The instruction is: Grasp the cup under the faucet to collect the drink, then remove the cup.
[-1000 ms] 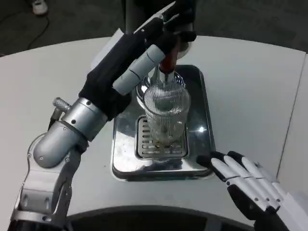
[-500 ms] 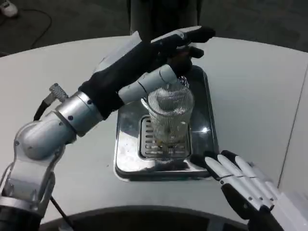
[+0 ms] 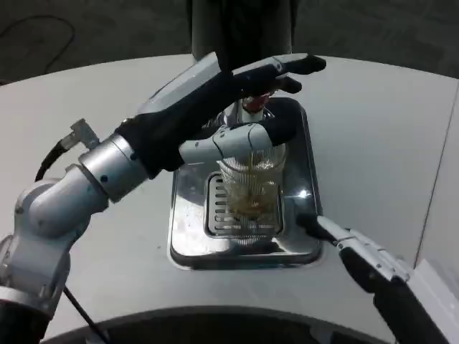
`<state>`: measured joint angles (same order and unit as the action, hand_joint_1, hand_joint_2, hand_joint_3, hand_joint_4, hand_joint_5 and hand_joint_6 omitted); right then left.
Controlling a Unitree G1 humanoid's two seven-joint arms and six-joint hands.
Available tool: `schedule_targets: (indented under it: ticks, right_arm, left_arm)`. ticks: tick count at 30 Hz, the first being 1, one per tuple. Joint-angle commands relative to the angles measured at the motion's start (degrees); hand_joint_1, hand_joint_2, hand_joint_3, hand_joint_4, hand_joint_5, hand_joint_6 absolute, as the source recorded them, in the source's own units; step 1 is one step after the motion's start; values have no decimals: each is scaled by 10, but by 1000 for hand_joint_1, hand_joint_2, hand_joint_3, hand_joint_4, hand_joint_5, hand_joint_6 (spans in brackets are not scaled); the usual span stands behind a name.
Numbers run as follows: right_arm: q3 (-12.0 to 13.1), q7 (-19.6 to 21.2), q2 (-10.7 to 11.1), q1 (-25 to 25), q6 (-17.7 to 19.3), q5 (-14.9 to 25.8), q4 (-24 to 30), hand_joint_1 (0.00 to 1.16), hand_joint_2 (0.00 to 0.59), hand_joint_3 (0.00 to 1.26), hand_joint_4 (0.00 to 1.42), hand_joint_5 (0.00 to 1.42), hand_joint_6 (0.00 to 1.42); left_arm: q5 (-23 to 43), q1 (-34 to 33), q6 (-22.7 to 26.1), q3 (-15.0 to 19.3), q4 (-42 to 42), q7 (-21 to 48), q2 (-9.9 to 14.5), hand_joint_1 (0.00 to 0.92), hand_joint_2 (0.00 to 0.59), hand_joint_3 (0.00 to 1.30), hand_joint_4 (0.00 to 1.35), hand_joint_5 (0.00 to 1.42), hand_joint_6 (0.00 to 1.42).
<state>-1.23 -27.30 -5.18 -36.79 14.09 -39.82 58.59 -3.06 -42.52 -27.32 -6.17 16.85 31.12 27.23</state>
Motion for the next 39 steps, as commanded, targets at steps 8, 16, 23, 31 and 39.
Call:
schedule_targets:
  ticks: [8, 16, 23, 31, 39]
  right_arm:
    - [-25, 83, 29, 100, -57, -30, -100, 832, 186, 147, 150, 152, 187]
    - [-53, 175, 17, 171, -89, -2, -214, 827, 172, 105, 120, 122, 178]
    - [-57, 248, 9, 229, -106, 30, -295, 828, 173, 97, 117, 114, 174]
    - [-71, 331, 3, 308, -115, 62, -393, 826, 172, 94, 116, 111, 165]
    - [-91, 394, 0, 400, -114, 80, -502, 823, 171, 92, 116, 111, 162]
  left_arm:
    - [-26, 21, 2, -18, 32, 15, 13, 0, 98, 157, 116, 192, 116]
    - [-25, 22, -3, -16, 35, 10, 17, 0, 92, 157, 106, 182, 103]
    - [-26, 24, -6, -16, 36, 6, 18, 0, 89, 157, 105, 181, 97]
    - [-30, 28, -8, -15, 30, 0, 22, 0, 88, 157, 105, 178, 94]
    - [-39, 29, -14, -14, 29, -8, 26, 0, 85, 157, 105, 177, 85]
